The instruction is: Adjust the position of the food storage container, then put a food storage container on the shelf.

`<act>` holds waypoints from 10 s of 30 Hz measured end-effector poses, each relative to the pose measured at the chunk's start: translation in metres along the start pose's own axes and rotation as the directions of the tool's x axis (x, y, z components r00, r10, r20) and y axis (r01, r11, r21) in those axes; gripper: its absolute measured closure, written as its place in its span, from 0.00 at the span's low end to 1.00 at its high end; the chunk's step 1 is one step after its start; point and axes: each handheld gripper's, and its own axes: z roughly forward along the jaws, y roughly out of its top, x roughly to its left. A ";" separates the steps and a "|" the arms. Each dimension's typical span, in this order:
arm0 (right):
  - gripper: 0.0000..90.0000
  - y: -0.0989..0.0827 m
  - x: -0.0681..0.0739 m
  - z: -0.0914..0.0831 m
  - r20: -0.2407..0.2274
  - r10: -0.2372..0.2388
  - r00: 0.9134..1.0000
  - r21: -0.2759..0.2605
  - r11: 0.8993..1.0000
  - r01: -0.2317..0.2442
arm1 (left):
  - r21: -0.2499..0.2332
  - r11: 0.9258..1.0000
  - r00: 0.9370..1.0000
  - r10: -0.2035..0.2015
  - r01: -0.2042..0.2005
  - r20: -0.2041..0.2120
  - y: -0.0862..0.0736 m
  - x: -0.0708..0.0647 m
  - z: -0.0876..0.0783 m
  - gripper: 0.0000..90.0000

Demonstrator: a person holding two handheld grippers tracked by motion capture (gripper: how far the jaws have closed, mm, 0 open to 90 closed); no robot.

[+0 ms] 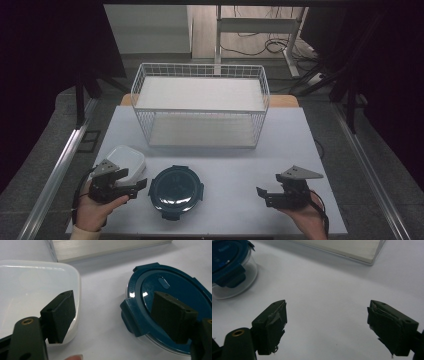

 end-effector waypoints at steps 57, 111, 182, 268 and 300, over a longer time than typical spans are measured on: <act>0.19 0.008 0.018 -0.007 0.030 0.002 1.000 0.009 1.000 -0.002 | 0.198 0.980 0.999 -0.022 0.014 0.041 -0.008 0.001 -0.001 0.98; 0.19 0.007 0.017 -0.005 0.056 0.017 0.998 0.016 1.000 -0.017 | 0.239 0.971 0.988 -0.026 -0.011 0.151 -0.005 -0.033 0.041 1.00; 0.18 0.009 0.018 -0.004 -0.054 0.039 0.998 -0.022 0.999 -0.040 | 0.079 0.997 0.983 -0.010 -0.004 0.182 0.014 -0.043 0.017 0.13; 0.21 0.000 0.055 0.082 -0.347 0.472 0.811 0.281 0.877 -0.390 | 0.335 0.913 0.790 -0.379 0.234 0.482 -0.004 -0.067 0.107 0.18; 0.39 0.001 0.058 0.066 -0.311 0.522 0.794 0.232 0.852 -0.469 | 0.291 0.915 0.828 -0.383 0.279 0.410 -0.003 -0.077 0.087 0.37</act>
